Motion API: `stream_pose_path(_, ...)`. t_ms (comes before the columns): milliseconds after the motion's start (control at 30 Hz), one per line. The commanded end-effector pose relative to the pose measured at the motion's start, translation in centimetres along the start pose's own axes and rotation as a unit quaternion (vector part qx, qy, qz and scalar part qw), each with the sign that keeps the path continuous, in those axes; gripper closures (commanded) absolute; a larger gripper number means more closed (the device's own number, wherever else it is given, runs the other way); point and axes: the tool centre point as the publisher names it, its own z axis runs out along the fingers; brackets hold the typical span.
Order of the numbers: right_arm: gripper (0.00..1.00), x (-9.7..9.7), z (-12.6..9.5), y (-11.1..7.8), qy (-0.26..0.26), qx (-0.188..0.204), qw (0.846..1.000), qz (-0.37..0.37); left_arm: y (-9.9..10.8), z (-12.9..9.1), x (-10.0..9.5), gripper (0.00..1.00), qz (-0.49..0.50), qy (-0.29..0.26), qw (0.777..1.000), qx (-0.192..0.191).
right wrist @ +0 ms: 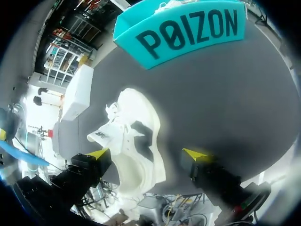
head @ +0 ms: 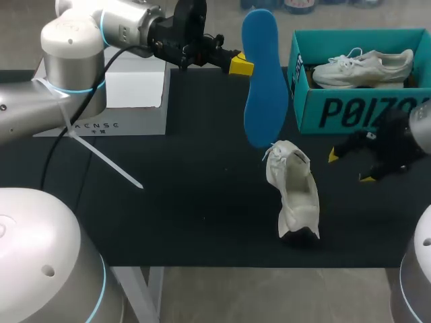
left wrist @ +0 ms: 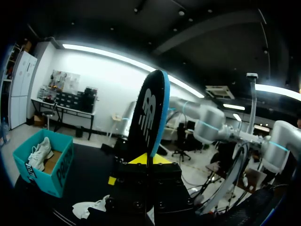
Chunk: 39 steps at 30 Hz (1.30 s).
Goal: Take the shoe out of the shoebox, open the shoe tongue, remove and reinsert the insole, then place the shoe into the shoebox
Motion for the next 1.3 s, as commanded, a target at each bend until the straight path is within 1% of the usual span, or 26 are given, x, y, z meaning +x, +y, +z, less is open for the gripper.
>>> stream_pose_path(33, 0.00, -0.1, -2.0, 0.6, 0.181, 0.101, 0.978, 0.020, 0.1, 0.1, 0.1, 1.00, 0.001, -0.001, 1.000, 0.001)
stream_pose_path(167, 0.00, 0.2, -2.1, 1.6, 0.188, 0.112, 0.975, 0.034, 0.1, 0.1, 0.1, 1.00, 0.001, -0.001, 1.000, 0.001)
stream_pose_path(400, 0.00, 1.2, -2.3, 1.7, 0.204, 0.127, 0.970, 0.046, 0.1, 0.1, 0.1, 1.00, 0.001, -0.001, 1.000, 0.001)
stream_pose_path(467, 0.00, 1.9, -2.4, 1.7, 0.210, 0.132, 0.968, 0.047, 0.1, 0.1, 0.1, 1.00, 0.001, -0.001, 1.000, 0.001)
stream_pose_path(533, 0.00, 2.7, -2.3, 1.7, 0.198, 0.116, 0.972, 0.047, 0.1, 0.1, 0.1, 1.00, 0.001, -0.001, 1.000, 0.001)
stream_pose_path(633, 0.00, 3.6, -2.4, 1.7, 0.215, 0.121, 0.968, 0.053, 0.1, 0.1, 0.1, 1.00, 0.001, -0.001, 1.000, 0.001)
stream_pose_path(733, 0.00, 4.6, -2.6, 1.7, 0.229, 0.130, 0.963, 0.060, 0.1, 0.1, 0.1, 1.00, 0.001, -0.001, 1.000, 0.001)
stream_pose_path(867, 0.00, 6.2, -3.0, 1.4, 0.254, 0.152, 0.952, 0.072, 0.1, 0.1, 0.1, 1.00, 0.001, -0.001, 1.000, 0.001)
stream_pose_path(1033, 0.00, 8.6, -3.3, 0.4, 0.280, 0.180, 0.940, 0.075, 0.1, 0.1, 0.1, 1.00, 0.001, -0.001, 1.000, 0.001)
stream_pose_path(1133, 0.00, 10.1, -2.8, -0.3, 0.295, 0.195, 0.932, 0.072, 0.1, 0.1, 0.1, 1.00, 0.001, -0.001, 1.000, 0.001)
stream_pose_path(1300, 0.00, 12.4, -1.8, -1.2, 0.312, 0.207, 0.925, 0.069, 0.1, 0.1, 0.1, 1.00, 0.001, -0.001, 1.000, 0.001)
